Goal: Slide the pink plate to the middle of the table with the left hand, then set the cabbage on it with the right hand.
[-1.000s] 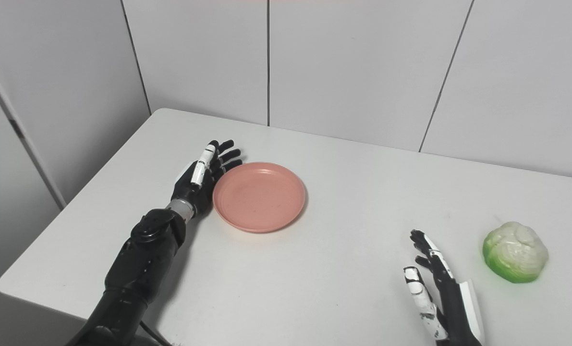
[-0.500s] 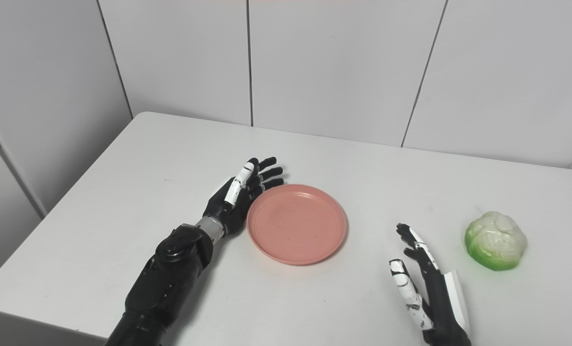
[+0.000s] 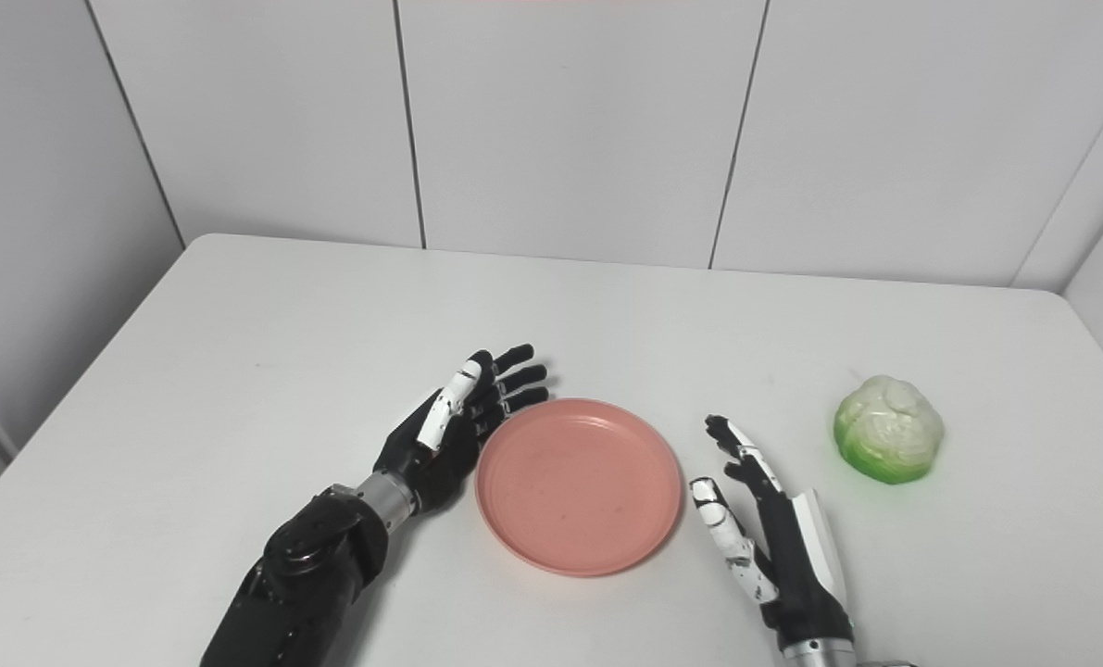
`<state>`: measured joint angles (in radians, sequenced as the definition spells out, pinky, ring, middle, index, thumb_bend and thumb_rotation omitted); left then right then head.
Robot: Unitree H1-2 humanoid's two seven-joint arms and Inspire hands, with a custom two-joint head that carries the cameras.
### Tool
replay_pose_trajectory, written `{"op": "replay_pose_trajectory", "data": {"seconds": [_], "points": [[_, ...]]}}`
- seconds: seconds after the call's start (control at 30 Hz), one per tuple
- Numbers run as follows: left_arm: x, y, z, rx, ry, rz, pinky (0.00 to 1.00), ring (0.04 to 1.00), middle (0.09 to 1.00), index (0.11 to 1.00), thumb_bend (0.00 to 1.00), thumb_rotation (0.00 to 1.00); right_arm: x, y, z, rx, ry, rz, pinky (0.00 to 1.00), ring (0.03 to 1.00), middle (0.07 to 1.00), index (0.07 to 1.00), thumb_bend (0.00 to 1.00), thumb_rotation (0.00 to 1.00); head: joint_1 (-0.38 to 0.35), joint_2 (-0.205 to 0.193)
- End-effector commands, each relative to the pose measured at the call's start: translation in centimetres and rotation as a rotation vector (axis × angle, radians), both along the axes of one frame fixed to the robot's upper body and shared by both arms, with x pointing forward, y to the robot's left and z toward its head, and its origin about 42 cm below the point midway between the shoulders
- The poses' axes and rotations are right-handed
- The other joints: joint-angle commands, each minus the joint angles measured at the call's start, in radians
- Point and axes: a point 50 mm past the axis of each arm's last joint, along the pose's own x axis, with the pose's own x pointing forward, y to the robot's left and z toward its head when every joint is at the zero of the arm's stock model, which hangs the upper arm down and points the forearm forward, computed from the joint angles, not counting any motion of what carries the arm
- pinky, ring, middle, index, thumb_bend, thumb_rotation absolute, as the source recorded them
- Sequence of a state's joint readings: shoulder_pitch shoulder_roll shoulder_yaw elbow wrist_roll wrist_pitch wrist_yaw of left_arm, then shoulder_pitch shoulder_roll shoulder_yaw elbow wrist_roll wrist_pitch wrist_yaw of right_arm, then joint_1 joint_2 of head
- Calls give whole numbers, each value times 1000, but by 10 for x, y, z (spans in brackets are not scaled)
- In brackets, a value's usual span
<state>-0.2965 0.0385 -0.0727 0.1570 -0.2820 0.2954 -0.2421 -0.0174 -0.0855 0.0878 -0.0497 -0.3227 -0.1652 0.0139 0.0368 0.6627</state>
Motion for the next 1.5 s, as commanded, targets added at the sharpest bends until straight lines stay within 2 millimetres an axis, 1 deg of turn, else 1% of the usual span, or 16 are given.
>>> {"op": "replay_pose_trajectory", "data": {"seconds": [0.0, 0.13, 0.33, 0.53, 0.67, 0.77, 0.87, 0.93, 1.07, 1.1, 1.2, 1.23, 1.3, 1.37, 1.4, 1.47], "points": [[-3, 2, -4, 7, 41, -8, 880, 885, 898, 890, 406, 1000, -4, 11, -6, 30, 38, -5, 844, 886, 875, 871, 272, 1000, -14, 4], [-4, 4, -6, 8, 42, -10, 884, 886, 899, 893, 407, 1000, -4, 13, -6, 31, 43, -9, 848, 888, 877, 871, 290, 1000, -31, 8], [-6, 10, -14, 14, 45, -3, 898, 892, 904, 895, 417, 1000, -4, 15, -4, 31, 38, -5, 842, 887, 877, 872, 270, 1000, -81, 18], [-6, 13, -15, 12, 33, 32, 912, 902, 912, 901, 408, 1000, -3, 13, -2, 13, 25, -11, 839, 886, 877, 874, 265, 1000, -103, 22], [-7, 14, -16, 13, 29, 48, 912, 903, 914, 902, 412, 1000, -4, 12, 1, 8, 3, -10, 840, 885, 878, 876, 266, 1000, -145, 28], [-9, 16, -19, 28, 22, 47, 918, 909, 918, 907, 418, 1000, -4, 9, 9, -27, -33, -22, 831, 878, 877, 877, 272, 1000, -199, 28], [-10, 16, -21, 36, 22, 50, 917, 908, 917, 907, 428, 1000, -5, 7, 17, -51, -56, -37, 811, 863, 872, 878, 271, 1000, -221, 28], [-9, 16, -23, 33, 23, 51, 919, 911, 919, 909, 433, 1000, -5, 6, 24, -53, -69, -54, 811, 860, 869, 875, 278, 1000, -268, 29], [-7, 20, -27, 28, 18, 62, 915, 910, 918, 911, 436, 1000, -4, 4, 35, -8, -82, -63, 804, 863, 874, 875, 282, 1000, -310, 23], [-7, 21, -27, 27, 17, 66, 901, 901, 910, 904, 432, 1000, -4, 3, 37, 0, -84, -64, 782, 866, 879, 878, 289, 1000, -310, 23], [-5, 25, -30, 23, 16, 72, 882, 887, 897, 891, 435, 1000, -2, 1, 46, -43, -125, -86, 806, 855, 862, 863, 291, 1000, -351, 14], [-5, 27, -31, 22, 18, 73, 882, 886, 896, 890, 435, 1000, -1, 1, 50, -52, -138, -92, 806, 854, 861, 862, 291, 1000, -351, 14], [-3, 29, -33, 22, 21, 75, 870, 879, 892, 885, 442, 1000, 1, 0, 56, -57, -164, -98, 798, 844, 850, 852, 331, 1000, -369, 8], [-1, 35, -37, 18, 21, 76, 865, 875, 889, 881, 445, 1000, 7, -3, 68, -85, -208, -104, 785, 834, 846, 846, 358, 1000, -403, -2], [0, 37, -39, 18, 21, 76, 862, 874, 889, 881, 448, 1000, 10, -5, 75, -98, -224, -108, 779, 832, 848, 846, 375, 1000, -406, -3], [1, 41, -42, 16, 20, 77, 856, 868, 882, 873, 455, 1000, 13, -6, 85, -116, -245, -122, 745, 830, 854, 853, 427, 970, -424, -11]]}}
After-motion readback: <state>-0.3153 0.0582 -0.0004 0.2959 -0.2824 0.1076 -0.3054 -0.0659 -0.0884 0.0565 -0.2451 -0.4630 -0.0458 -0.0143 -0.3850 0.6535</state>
